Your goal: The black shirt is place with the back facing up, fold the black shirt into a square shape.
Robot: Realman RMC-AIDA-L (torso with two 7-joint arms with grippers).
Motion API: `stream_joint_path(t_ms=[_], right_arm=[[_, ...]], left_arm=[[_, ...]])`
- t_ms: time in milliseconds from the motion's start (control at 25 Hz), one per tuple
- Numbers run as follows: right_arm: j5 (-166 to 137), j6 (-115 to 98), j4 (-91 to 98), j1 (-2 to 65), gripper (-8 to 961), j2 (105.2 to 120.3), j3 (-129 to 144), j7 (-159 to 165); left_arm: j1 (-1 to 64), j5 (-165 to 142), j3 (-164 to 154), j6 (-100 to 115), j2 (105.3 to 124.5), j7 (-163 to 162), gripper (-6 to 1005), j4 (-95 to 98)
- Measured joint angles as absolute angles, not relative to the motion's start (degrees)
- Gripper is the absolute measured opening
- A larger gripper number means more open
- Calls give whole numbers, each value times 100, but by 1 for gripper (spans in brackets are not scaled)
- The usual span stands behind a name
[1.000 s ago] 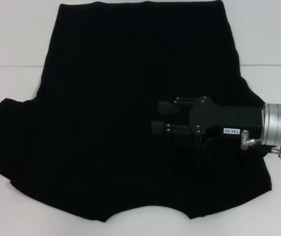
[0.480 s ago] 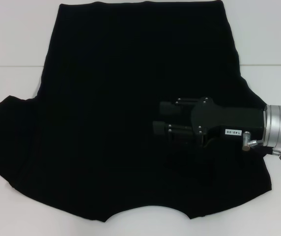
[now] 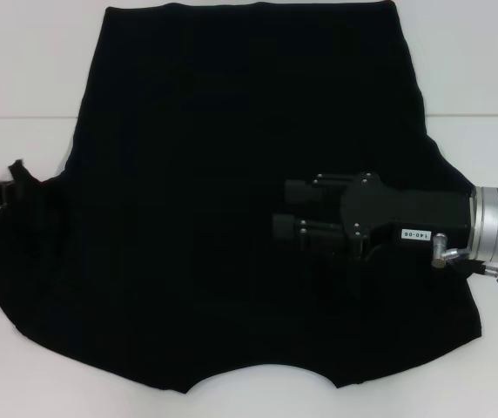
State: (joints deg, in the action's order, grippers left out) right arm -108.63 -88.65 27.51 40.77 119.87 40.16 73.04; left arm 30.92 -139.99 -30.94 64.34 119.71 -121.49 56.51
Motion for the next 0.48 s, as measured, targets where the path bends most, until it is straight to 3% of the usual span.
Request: stream_joint_path(t_ms=[480], right_arm=[[-10863,-8860,2751,4078,615,11987,4021,7294]], left_arm=[[3215,-13261,-3363,6813,12038,-11467,35,5215]])
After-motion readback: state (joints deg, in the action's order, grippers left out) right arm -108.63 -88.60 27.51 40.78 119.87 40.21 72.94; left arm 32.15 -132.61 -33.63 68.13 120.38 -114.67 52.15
